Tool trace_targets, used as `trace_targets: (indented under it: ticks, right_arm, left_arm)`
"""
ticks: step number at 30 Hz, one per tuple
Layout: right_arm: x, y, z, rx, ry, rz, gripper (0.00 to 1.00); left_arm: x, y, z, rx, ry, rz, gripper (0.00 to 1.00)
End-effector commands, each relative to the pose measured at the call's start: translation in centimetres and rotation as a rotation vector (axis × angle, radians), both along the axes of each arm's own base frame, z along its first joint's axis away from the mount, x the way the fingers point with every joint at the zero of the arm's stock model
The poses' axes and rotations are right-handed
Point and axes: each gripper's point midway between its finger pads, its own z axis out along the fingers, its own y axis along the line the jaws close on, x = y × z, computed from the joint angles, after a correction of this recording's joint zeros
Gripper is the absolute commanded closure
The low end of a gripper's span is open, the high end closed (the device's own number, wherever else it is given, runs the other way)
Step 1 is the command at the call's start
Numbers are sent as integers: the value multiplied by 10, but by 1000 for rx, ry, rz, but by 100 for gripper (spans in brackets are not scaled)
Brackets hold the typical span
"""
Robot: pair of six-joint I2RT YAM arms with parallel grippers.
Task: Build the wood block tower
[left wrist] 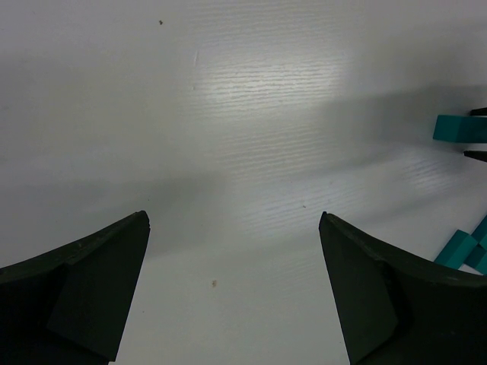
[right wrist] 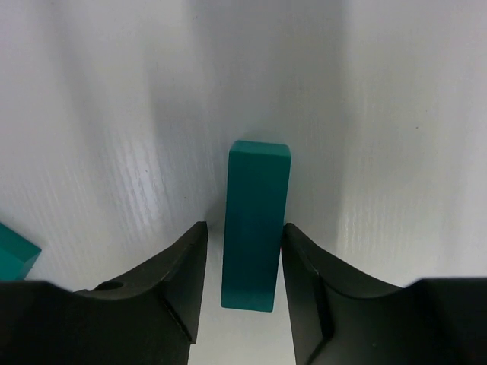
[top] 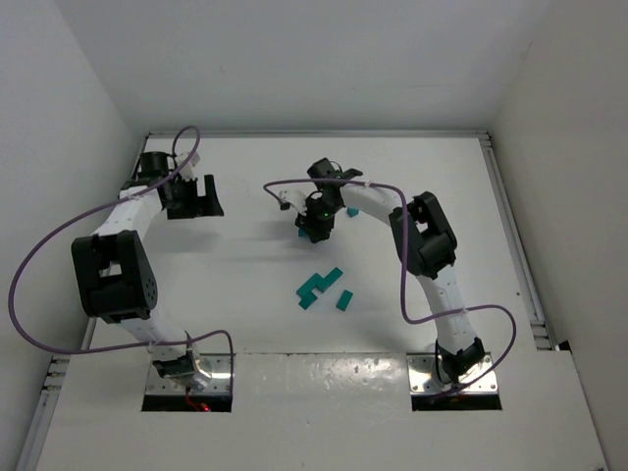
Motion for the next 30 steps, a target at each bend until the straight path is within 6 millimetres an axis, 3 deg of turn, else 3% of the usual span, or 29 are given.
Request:
trace_targets:
  ticks: [1, 14, 20, 28, 30]
  right_arm:
    - [0, 2, 18, 18, -34, -3, 57]
    - [-35, -17, 20, 16, -17, 63, 63]
    - [-32, -18, 19, 12, -43, 113, 70]
    - [-29, -18, 16, -2, -54, 135, 70]
    - [-29, -21, 16, -11, -47, 124, 63]
  left_arm:
    - [13, 4, 15, -6, -53, 0, 0]
    - [8, 3, 22, -2, -76, 0, 0]
    - [7, 1, 26, -7, -86, -6, 0]
    - [8, 1, 23, -9, -77, -6, 0]
    - [7, 0, 23, -16, -78, -11, 0]
